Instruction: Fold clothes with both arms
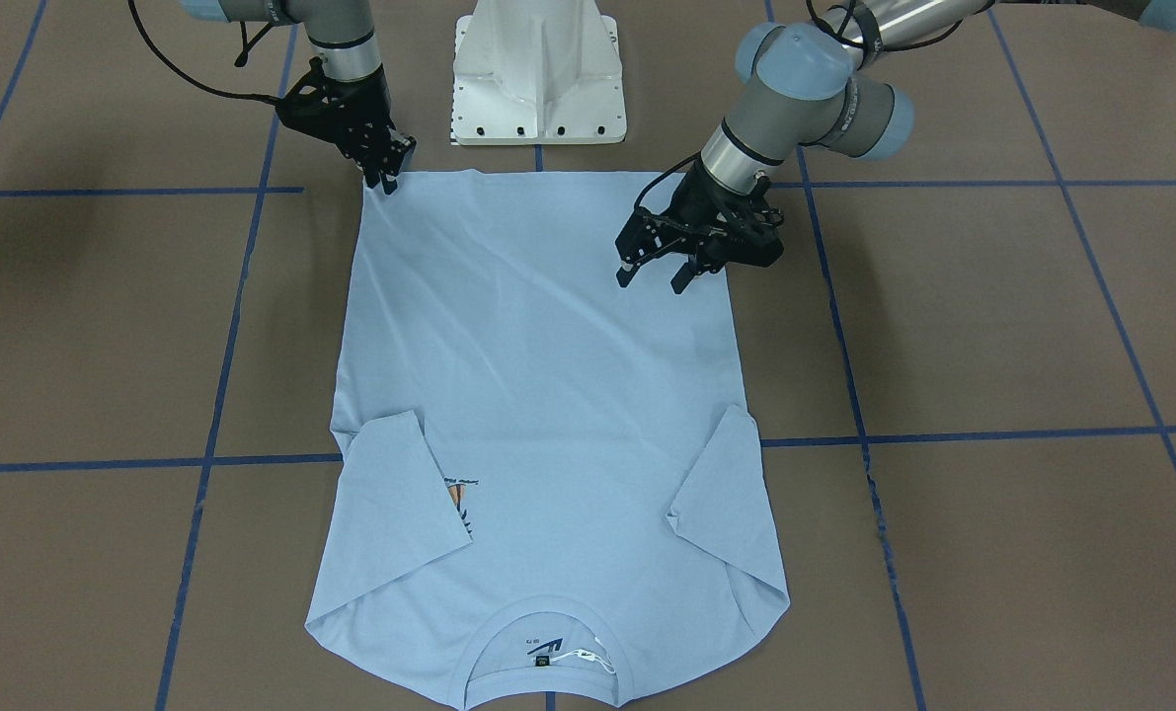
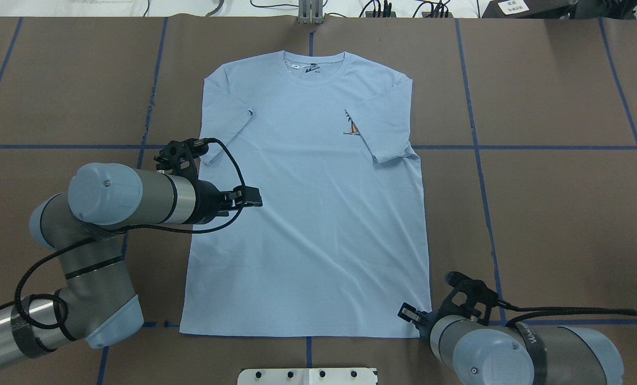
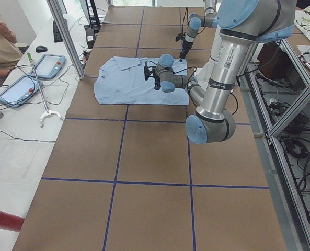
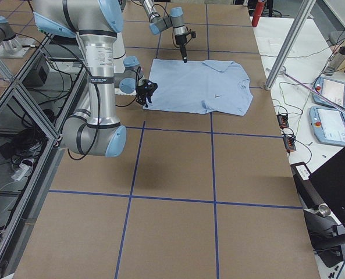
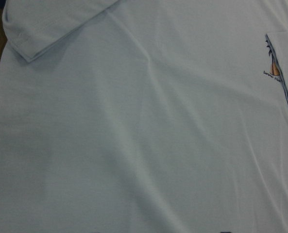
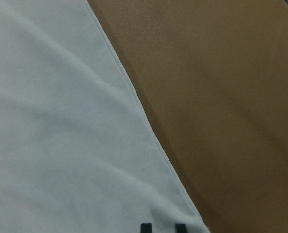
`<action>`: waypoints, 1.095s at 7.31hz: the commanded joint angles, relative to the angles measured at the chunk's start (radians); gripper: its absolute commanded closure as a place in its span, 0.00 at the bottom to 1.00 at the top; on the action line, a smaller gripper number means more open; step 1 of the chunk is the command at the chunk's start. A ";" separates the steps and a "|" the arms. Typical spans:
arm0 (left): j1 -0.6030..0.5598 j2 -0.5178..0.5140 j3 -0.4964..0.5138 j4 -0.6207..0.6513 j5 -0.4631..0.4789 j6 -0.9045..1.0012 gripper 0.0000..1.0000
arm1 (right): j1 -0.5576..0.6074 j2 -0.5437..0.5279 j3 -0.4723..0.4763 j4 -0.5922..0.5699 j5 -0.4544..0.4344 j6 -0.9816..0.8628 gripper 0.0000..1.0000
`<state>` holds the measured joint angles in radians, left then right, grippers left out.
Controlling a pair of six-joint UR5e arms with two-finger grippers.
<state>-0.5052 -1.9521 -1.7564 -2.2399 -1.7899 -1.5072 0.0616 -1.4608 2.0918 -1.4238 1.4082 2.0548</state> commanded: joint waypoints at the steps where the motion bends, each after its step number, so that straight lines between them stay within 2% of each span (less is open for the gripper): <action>1: 0.001 -0.004 -0.032 0.003 -0.002 -0.004 0.21 | -0.002 -0.007 0.014 -0.001 0.002 0.001 1.00; 2: 0.001 -0.002 -0.032 0.003 -0.002 -0.005 0.01 | -0.002 -0.021 0.022 -0.001 0.002 0.001 0.52; 3: 0.001 -0.002 -0.034 0.005 -0.009 -0.014 0.01 | -0.003 -0.026 0.024 -0.021 0.002 0.001 0.41; 4: 0.001 -0.002 -0.031 0.003 -0.043 -0.092 0.01 | -0.014 -0.026 0.033 -0.071 0.000 0.002 0.33; 8: 0.002 -0.002 -0.025 0.028 -0.049 -0.096 0.01 | -0.034 -0.026 0.031 -0.081 0.000 0.002 0.34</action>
<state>-0.5034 -1.9543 -1.7797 -2.2242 -1.8381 -1.6022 0.0317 -1.4862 2.1240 -1.5037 1.4082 2.0571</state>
